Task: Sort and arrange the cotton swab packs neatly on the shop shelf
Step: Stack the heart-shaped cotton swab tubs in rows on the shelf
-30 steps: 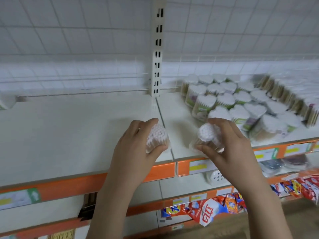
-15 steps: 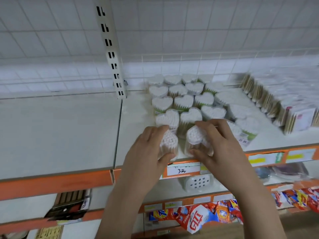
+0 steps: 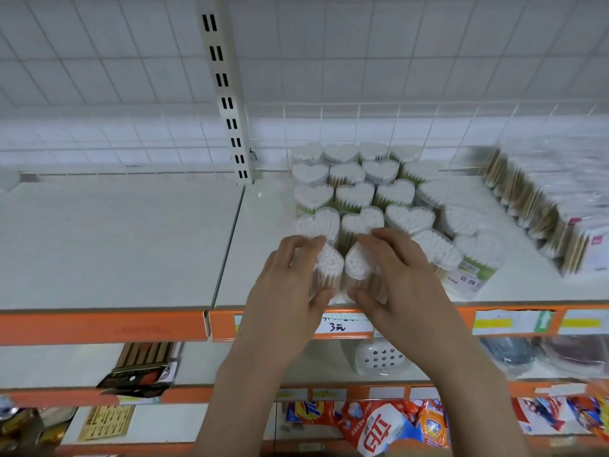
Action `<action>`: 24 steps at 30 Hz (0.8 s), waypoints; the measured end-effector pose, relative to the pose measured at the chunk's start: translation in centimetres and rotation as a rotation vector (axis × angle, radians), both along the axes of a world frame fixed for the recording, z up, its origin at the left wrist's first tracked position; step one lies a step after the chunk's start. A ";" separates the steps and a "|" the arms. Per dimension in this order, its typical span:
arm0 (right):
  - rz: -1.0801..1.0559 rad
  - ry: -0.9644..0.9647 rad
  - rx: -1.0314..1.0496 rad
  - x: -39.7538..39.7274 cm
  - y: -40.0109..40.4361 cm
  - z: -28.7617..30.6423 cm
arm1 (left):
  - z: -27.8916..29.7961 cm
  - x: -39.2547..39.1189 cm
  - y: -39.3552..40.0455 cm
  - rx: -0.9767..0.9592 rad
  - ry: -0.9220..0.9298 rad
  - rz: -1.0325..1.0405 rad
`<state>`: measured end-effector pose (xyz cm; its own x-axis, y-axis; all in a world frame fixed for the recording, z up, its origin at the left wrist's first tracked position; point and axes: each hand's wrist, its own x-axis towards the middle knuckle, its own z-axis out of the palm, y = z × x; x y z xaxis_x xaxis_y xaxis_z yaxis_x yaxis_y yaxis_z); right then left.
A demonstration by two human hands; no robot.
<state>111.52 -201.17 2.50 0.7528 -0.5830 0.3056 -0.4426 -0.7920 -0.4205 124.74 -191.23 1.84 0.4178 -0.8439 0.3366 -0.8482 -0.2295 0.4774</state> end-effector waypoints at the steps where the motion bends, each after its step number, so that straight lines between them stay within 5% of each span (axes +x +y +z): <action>1: 0.005 -0.001 -0.003 -0.1 0.1 0.1 | 0.0 0.0 0.0 0.000 -0.002 -0.004; 12: -0.012 -0.085 -0.045 2.1 2.3 2.6 | 1.4 3.1 3.3 0.047 -0.089 0.058; 24: 0.059 0.008 -0.095 19.6 11.1 0.7 | 0.6 19.8 15.7 0.198 -0.145 0.309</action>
<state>131.15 -190.09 3.20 0.7876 -0.5064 0.3510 -0.3971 -0.8528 -0.3393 144.53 -175.51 2.43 0.6223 -0.7403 0.2541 -0.7801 -0.5602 0.2786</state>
